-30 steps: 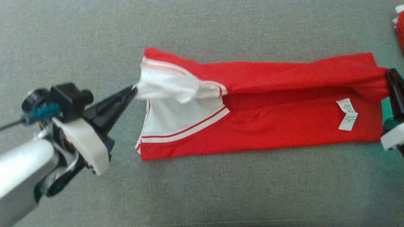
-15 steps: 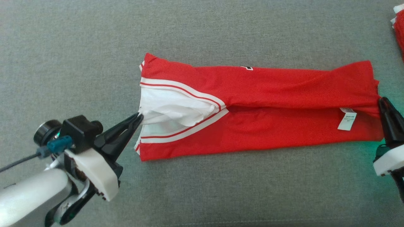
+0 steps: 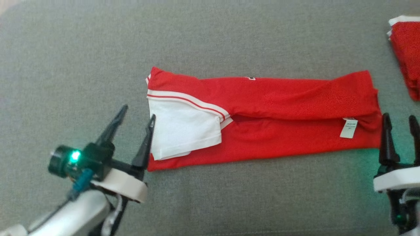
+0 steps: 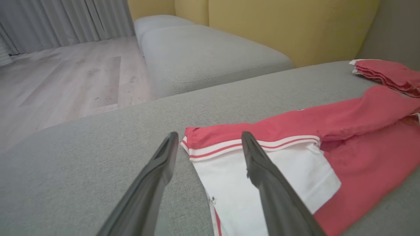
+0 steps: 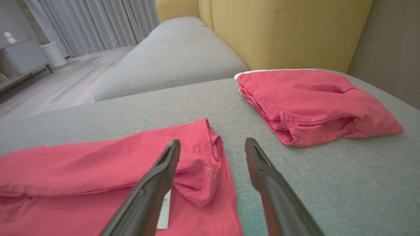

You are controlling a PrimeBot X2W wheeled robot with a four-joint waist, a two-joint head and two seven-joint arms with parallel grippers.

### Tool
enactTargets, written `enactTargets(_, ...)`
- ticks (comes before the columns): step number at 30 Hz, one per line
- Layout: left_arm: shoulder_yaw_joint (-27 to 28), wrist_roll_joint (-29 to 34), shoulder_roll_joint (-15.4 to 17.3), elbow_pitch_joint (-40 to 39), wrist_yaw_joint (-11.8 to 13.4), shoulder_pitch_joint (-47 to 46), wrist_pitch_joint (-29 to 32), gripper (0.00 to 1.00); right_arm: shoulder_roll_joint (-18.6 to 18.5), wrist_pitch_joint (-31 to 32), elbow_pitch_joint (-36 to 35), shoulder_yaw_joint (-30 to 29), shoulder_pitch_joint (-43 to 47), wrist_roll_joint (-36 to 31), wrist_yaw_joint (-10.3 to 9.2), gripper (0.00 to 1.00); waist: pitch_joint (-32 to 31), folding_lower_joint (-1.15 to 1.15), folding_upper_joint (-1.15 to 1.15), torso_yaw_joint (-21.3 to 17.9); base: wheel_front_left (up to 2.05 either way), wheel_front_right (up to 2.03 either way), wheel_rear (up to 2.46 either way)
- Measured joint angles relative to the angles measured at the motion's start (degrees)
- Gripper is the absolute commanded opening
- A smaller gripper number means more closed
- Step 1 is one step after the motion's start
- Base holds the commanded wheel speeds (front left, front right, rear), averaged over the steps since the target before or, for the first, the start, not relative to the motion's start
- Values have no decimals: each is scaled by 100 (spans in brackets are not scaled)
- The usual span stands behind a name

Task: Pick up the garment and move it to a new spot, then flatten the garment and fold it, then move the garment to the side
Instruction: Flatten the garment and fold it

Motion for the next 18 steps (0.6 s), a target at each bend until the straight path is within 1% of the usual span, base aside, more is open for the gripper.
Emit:
enactTargets(3, 524, 387, -413, 53, 387, 504, -3, 100, 244, -113, 40, -64, 60, -40, 0, 100, -162, 0, 0, -13, 0, 0, 0)
enactTargets(6, 1137, 1009, -921, 19, 650, 1074, -25, 100, 469, -156, 193, -159, 59, -101, 0, 100, -304, 0, 0, 26, 0, 0, 0)
enactTargets(7, 1317, 1244, -1085, 15, 717, 1274, -30, 100, 533, -157, 270, -205, 59, -127, 0, 100, -339, 0, 0, 59, 0, 0, 0)
enactTargets(10, 1770, 1833, -1507, -22, 780, 1814, -37, 100, 682, -155, 552, -386, 26, -129, 0, 100, -413, 0, 0, 186, 0, 0, 0)
enactTargets(11, 1913, 1994, -1641, -42, 775, 1969, -38, 100, 712, -152, 679, -480, -12, -129, 0, 100, -432, 0, 0, 235, 0, 0, 0)
enactTargets(13, 2151, 2307, -1874, -81, 654, 2185, -38, 100, 745, -146, 921, -738, -150, -129, 0, 100, -457, 0, 0, 346, 0, 0, 0)
enactTargets(18, 2504, 2876, -2249, -65, 185, 2381, -44, 100, 748, 56, 1428, -1216, -612, -279, 0, 100, -462, 0, 0, 613, 0, 0, 0)
